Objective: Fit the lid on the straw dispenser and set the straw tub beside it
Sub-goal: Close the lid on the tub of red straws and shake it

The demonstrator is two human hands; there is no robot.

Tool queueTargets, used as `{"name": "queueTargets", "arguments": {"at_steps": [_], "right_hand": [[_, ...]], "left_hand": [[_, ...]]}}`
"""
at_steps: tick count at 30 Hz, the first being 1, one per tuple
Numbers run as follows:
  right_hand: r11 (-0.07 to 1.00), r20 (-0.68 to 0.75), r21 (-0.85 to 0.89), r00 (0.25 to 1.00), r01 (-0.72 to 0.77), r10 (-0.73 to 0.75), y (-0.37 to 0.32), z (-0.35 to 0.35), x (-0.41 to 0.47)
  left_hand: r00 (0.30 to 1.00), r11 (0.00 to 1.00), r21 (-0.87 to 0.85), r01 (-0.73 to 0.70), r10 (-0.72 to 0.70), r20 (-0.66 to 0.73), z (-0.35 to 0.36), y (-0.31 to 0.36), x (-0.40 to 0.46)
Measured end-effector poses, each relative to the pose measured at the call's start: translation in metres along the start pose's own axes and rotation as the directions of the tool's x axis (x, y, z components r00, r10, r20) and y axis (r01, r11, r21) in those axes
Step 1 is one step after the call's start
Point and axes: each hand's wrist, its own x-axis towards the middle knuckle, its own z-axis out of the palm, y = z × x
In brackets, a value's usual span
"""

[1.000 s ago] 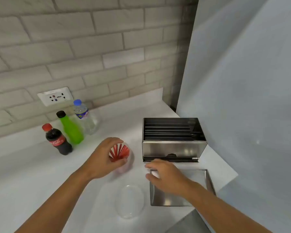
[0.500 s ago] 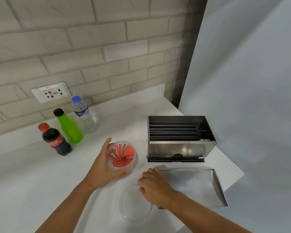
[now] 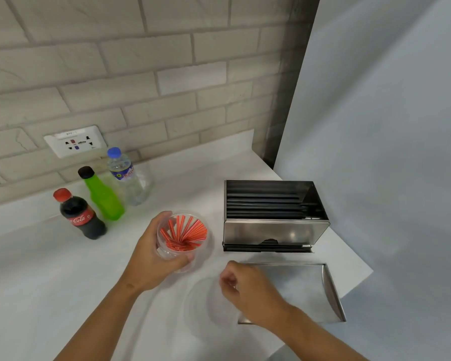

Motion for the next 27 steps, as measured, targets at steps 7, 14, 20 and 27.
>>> {"name": "queueTargets", "arguments": {"at_steps": [7,14,20,27], "right_hand": [[0.934,-0.029,0.334,0.989,-0.124,0.142,0.021,-0.076,-0.035],[0.869,-0.139,0.492,0.980,-0.056,0.142,0.032,-0.131,-0.066],[0.829,-0.304,0.554,0.946,0.079,0.113,0.030,-0.133,-0.074],[0.900,-0.264,0.392,0.961,0.189,-0.087,0.030,-0.120,-0.076]], "left_hand": [[0.995,0.996,-0.011,-0.088,0.089,0.055,0.020,0.060,-0.005],[0.989,0.992,-0.015,-0.128,0.128,0.075,0.048,0.097,-0.016],[0.980,0.989,-0.068,-0.134,0.143,0.142,0.080,0.115,-0.026],[0.981,0.996,-0.085,-0.037,0.053,0.186,0.106,0.122,-0.039]]}}
